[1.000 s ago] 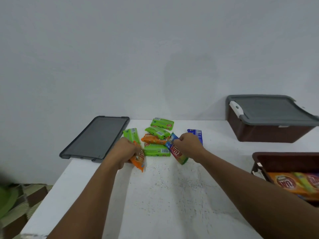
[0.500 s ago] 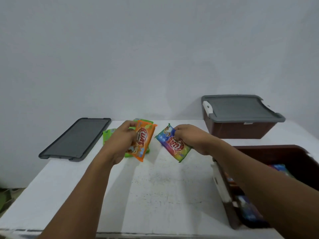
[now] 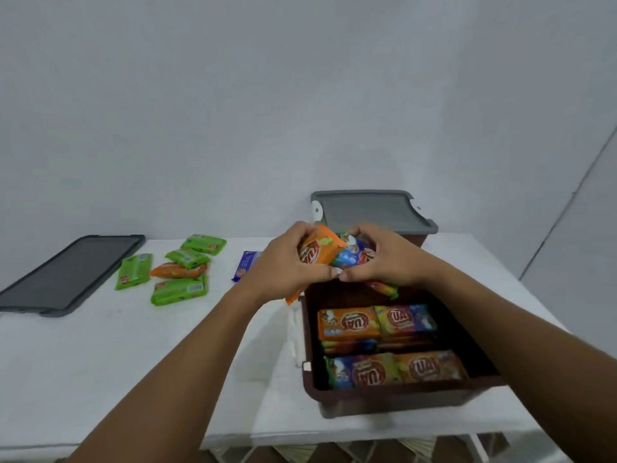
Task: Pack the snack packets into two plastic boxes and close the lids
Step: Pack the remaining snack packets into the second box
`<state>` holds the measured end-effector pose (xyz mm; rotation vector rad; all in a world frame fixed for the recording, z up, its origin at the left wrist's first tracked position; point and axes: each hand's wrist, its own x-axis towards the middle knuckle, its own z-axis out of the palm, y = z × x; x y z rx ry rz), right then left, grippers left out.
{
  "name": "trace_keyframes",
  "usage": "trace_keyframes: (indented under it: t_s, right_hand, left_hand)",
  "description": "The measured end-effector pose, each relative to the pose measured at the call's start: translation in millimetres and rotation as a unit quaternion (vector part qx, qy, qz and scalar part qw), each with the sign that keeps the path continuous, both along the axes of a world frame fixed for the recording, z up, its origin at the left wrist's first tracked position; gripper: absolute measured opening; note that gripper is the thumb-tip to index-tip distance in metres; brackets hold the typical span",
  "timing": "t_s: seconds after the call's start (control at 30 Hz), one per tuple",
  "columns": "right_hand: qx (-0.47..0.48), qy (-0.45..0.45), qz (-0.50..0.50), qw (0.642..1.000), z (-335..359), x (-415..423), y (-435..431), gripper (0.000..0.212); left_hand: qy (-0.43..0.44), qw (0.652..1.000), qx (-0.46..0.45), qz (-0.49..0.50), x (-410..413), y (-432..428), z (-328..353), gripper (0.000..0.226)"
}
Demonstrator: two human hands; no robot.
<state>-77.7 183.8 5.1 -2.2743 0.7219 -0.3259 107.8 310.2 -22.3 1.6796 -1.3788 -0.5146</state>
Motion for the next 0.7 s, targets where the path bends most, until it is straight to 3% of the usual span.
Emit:
trace_keyframes:
  t_s: [0.13, 0.27, 0.43, 0.57, 0.7]
  right_hand:
    - [-0.065, 0.051, 0.008, 0.997, -19, -45, -22, 0.063]
    - [-0.119, 0.123, 0.011, 0.985, -47, -72, -36, 0.078]
    - [-0.103, 0.129, 0.033, 0.986, -72, -81, -37, 0.077]
    - [-0.083, 0.124, 0.018, 0.989, -72, -80, -35, 0.059]
    - [-0.125, 0.136, 0.025, 0.982, -71, -83, -34, 0.054]
  left_hand:
    - [-0.087, 0.996, 0.002, -0.012, -34, -23, -21, 0.070]
    - [-0.179, 0.980, 0.072, -0.036, -55, -34, -45, 0.083]
    - [-0.274, 0.954, 0.111, -0.048, -63, -37, -55, 0.085]
    - [-0.343, 0.927, 0.136, -0.060, -67, -42, -57, 0.083]
    - [-0.393, 0.905, 0.153, -0.054, -67, -45, -60, 0.083]
